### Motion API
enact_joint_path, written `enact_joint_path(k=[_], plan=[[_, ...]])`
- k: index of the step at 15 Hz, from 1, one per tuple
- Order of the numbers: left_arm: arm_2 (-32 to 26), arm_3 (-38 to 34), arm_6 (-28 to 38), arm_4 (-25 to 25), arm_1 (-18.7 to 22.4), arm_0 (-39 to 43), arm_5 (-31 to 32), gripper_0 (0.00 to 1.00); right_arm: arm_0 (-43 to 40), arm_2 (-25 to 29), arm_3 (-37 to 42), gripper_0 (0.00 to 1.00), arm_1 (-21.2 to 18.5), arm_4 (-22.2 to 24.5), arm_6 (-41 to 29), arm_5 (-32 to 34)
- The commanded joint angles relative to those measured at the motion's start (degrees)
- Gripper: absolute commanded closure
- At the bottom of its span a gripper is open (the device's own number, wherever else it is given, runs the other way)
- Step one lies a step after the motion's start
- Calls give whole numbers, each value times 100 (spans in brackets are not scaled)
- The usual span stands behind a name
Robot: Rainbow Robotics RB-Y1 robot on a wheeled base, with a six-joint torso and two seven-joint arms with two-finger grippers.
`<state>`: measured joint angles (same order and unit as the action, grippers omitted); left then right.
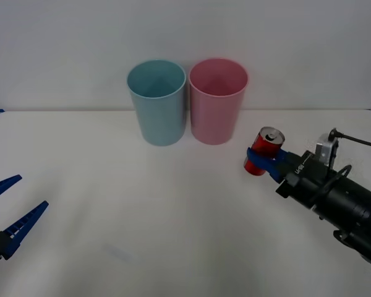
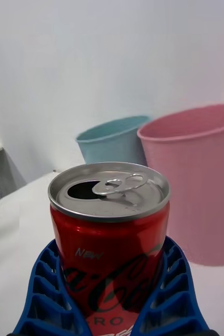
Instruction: Grasp the object on the table and drop it into the matching bin: aluminum can to the light blue bin, PET bottle to the pink bin.
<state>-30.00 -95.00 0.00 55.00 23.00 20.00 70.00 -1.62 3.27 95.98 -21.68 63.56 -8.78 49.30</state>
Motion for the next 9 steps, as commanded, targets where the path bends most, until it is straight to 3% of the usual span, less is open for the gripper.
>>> enact_joint_path(k=[1, 5, 9], plan=[[0, 0, 0, 0, 0, 0, 0, 0, 276, -28, 122, 100, -38, -54, -256, 9], [0, 0, 0, 0, 0, 0, 0, 0, 847, -195, 140, 100, -153, -203, -431, -140], [0, 0, 0, 0, 0, 0, 0, 0, 1445, -696, 140, 100, -469, -423, -546, -720]])
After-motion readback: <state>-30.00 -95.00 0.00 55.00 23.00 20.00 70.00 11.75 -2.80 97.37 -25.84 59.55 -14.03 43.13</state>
